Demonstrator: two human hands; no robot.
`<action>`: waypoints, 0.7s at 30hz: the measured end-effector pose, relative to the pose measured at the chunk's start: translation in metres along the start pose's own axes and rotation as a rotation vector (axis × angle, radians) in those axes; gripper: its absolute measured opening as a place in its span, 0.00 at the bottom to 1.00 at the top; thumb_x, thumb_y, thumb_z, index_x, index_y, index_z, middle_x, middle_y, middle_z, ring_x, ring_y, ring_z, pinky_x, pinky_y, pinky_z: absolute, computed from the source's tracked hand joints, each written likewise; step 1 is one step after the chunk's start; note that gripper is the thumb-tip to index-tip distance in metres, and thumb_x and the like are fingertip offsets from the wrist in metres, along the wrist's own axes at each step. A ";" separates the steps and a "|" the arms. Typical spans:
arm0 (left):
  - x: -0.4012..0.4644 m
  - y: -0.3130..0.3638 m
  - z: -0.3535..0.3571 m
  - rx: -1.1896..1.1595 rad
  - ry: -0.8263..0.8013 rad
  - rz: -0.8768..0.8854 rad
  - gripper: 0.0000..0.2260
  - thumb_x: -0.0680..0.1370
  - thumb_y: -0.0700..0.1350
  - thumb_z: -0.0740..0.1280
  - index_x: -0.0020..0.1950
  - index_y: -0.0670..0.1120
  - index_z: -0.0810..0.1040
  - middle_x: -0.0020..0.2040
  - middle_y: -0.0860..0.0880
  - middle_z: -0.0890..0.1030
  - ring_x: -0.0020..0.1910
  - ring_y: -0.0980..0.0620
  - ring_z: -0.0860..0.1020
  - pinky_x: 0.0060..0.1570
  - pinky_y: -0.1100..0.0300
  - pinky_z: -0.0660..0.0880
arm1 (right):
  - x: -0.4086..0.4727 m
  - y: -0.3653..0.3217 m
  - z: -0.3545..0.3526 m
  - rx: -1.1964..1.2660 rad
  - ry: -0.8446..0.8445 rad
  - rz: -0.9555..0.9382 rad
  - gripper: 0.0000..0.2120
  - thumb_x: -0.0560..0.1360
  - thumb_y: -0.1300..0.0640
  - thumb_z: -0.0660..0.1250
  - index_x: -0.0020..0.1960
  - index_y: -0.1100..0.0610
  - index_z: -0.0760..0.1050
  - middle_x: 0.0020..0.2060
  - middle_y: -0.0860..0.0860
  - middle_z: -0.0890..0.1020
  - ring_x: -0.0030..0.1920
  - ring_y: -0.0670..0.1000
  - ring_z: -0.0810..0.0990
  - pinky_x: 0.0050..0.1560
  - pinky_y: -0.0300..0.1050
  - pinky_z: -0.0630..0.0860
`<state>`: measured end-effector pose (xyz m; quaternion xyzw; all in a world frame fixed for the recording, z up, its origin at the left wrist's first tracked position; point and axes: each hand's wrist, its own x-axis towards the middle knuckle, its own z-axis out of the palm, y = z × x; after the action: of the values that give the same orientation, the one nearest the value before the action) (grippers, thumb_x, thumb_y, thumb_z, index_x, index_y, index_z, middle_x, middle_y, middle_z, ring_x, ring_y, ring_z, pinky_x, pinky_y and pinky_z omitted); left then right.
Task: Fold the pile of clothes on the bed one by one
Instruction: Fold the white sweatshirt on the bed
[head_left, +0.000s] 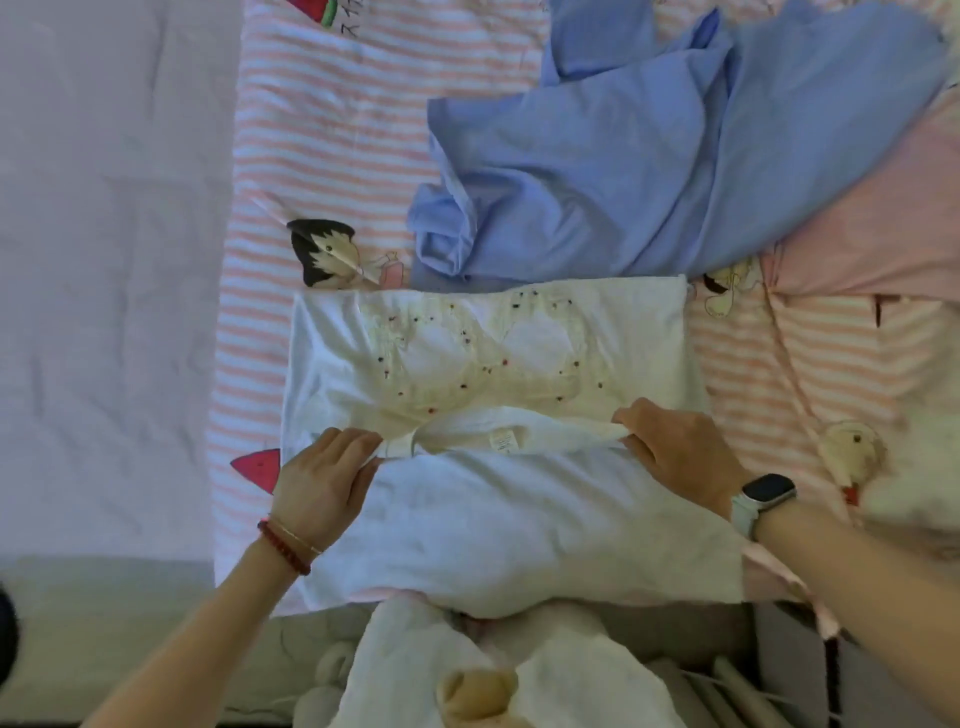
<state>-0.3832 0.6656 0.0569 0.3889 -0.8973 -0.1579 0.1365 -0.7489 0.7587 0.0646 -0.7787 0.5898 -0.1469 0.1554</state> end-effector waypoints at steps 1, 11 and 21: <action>-0.013 0.006 0.002 -0.011 -0.032 -0.010 0.14 0.83 0.50 0.47 0.50 0.46 0.69 0.40 0.46 0.81 0.40 0.52 0.70 0.28 0.61 0.70 | -0.015 -0.004 0.005 -0.012 -0.039 0.006 0.16 0.83 0.49 0.44 0.51 0.56 0.67 0.31 0.53 0.77 0.21 0.52 0.72 0.21 0.35 0.63; -0.071 0.021 0.029 0.180 -0.891 -0.001 0.17 0.73 0.61 0.56 0.45 0.59 0.83 0.69 0.47 0.71 0.68 0.41 0.68 0.61 0.39 0.68 | -0.093 -0.020 0.036 -0.191 -0.447 0.002 0.11 0.70 0.49 0.64 0.50 0.47 0.81 0.51 0.53 0.80 0.52 0.56 0.78 0.50 0.52 0.77; 0.039 -0.004 0.022 0.155 -0.164 -0.192 0.16 0.73 0.49 0.58 0.51 0.42 0.80 0.49 0.41 0.81 0.47 0.38 0.79 0.41 0.45 0.75 | -0.013 0.011 0.023 -0.203 -0.060 0.242 0.14 0.75 0.56 0.54 0.55 0.58 0.75 0.54 0.57 0.78 0.55 0.56 0.72 0.53 0.52 0.64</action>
<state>-0.4144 0.6377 0.0404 0.4683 -0.8735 -0.1320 0.0165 -0.7520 0.7699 0.0387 -0.7176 0.6863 -0.0437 0.1101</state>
